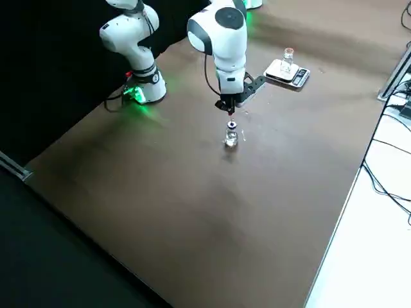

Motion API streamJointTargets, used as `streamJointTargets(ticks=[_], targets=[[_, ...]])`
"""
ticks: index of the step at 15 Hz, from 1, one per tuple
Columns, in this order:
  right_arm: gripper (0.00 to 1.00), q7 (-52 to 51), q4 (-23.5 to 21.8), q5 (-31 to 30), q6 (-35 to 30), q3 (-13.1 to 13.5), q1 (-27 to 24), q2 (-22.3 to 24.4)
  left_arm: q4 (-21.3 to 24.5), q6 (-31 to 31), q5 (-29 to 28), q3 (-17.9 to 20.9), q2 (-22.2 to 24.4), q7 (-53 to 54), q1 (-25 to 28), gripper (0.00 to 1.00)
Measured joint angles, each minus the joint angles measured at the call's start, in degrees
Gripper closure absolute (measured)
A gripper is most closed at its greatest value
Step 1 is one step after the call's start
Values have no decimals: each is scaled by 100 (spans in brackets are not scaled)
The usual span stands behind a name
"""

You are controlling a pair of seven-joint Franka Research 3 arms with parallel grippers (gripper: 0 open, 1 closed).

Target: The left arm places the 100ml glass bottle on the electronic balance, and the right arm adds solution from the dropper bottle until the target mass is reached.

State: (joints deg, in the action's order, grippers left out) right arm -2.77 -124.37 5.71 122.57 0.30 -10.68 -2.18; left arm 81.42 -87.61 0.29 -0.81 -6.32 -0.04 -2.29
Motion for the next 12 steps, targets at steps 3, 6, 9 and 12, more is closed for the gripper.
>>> streamJointTargets(ticks=[3,6,9,12], targets=[[96,-3,-12,0,33,-14,2,-35,0,0,0,0,0,0,0,0],[96,-5,-14,0,107,-25,3,-65,0,0,0,0,0,0,0,0],[96,-7,-14,0,123,-26,3,-70,0,0,0,0,0,0,0,0],[96,-8,-14,-1,129,-27,3,-70,0,0,0,-1,0,0,0,0]])
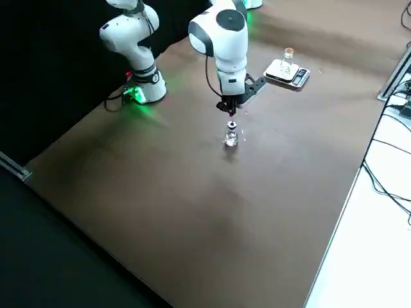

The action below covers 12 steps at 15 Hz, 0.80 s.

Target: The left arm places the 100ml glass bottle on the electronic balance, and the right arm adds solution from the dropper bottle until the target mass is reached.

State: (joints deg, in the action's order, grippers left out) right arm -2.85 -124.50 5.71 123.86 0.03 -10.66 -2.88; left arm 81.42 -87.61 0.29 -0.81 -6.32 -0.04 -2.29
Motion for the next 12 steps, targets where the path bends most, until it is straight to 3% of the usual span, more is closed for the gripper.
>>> streamJointTargets(ticks=[12], targets=[[96,-149,0,-2,18,8,-10,-5,0,0,0,-1,0,0,0,0]])
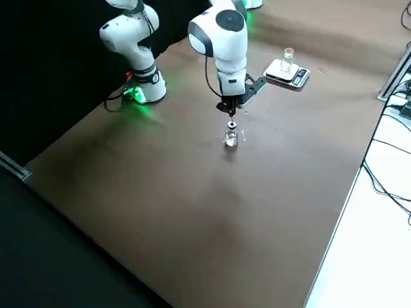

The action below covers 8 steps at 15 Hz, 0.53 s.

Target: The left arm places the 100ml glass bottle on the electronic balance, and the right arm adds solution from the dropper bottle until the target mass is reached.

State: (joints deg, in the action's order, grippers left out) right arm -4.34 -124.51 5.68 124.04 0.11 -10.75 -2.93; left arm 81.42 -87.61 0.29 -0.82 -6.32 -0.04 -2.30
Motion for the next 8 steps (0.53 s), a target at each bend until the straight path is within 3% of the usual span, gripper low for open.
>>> streamJointTargets(ticks=[8], targets=[[96,-79,0,-1,0,10,-5,-2,0,0,0,-3,0,0,-1,0]])
